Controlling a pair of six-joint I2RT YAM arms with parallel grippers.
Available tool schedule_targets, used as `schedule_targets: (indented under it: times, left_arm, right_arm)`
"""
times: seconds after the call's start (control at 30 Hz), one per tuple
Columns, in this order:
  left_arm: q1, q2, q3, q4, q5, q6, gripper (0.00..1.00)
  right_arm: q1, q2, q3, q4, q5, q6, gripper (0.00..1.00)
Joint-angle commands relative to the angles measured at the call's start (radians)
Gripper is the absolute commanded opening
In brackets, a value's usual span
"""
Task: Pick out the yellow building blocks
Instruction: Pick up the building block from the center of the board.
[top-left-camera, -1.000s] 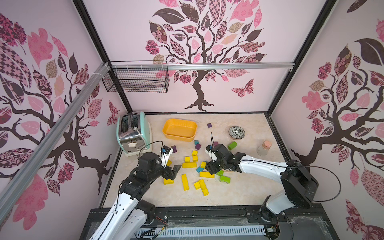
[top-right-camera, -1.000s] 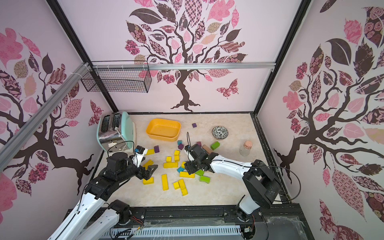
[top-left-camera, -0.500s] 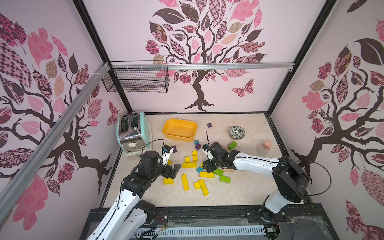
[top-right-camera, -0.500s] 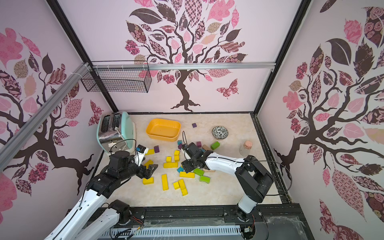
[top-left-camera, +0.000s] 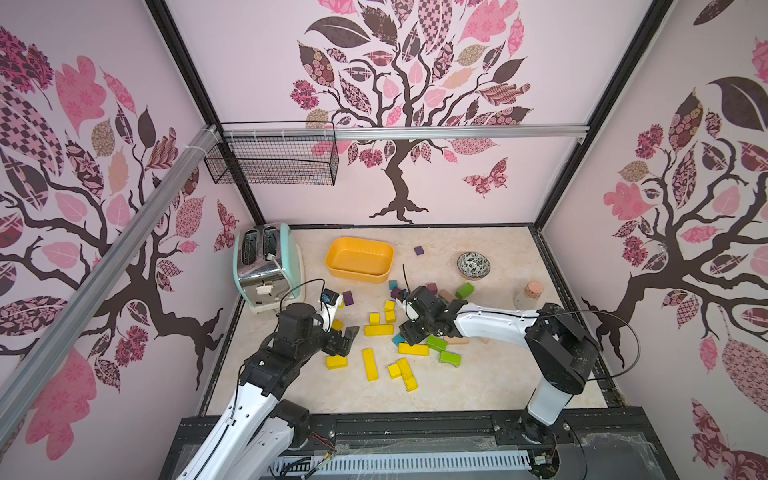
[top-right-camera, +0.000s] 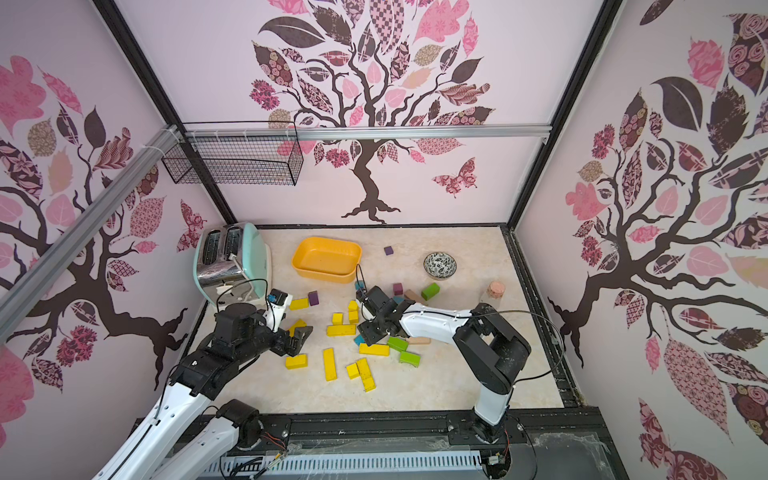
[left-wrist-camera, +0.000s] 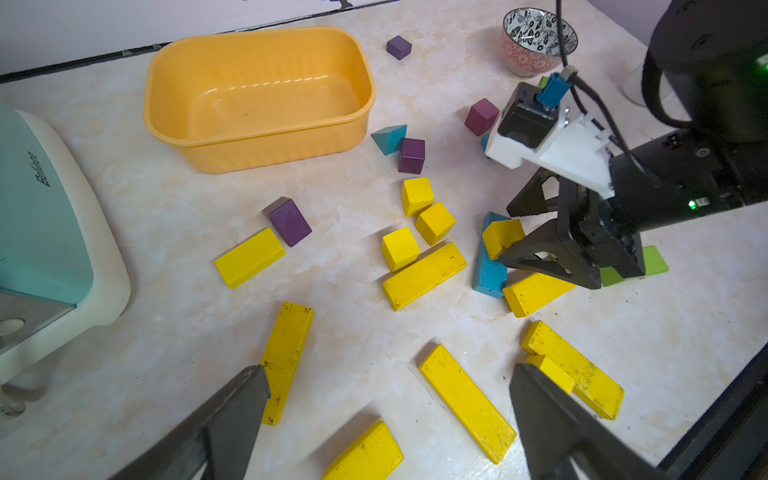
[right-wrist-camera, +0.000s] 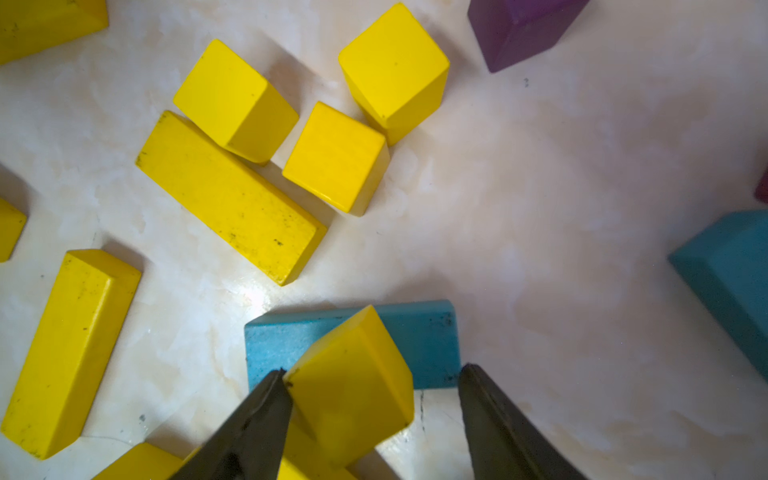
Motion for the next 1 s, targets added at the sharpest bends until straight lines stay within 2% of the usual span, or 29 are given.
schedule_targets:
  times: [0.0,0.13,0.37,0.6,0.8,0.97]
  left_arm:
    - [-0.003,-0.011,0.007,0.012,0.008,0.0,0.97]
    - [-0.003,-0.008,0.011,0.01,0.011,0.002,0.97]
    - [-0.003,-0.005,0.007,0.013,0.004,0.001,0.97]
    - [-0.003,0.001,0.009,0.0,-0.016,-0.001,0.97]
    - [-0.003,-0.017,0.005,0.006,-0.011,-0.002,0.97]
    - [-0.003,-0.013,0.003,0.011,-0.027,0.0,0.97]
  right_arm:
    - [0.009,0.017,0.048,-0.029,0.025,-0.016,0.65]
    - [0.013,0.025,0.063,-0.046,0.045,-0.023,0.62]
    - [0.017,0.053,0.108,-0.08,0.069,-0.029,0.64]
    - [0.02,0.062,0.13,-0.119,0.059,-0.02,0.55]
    - [0.023,0.003,0.08,-0.129,0.089,-0.011,0.46]
    - [0.023,-0.031,0.059,-0.117,0.092,-0.01,0.33]
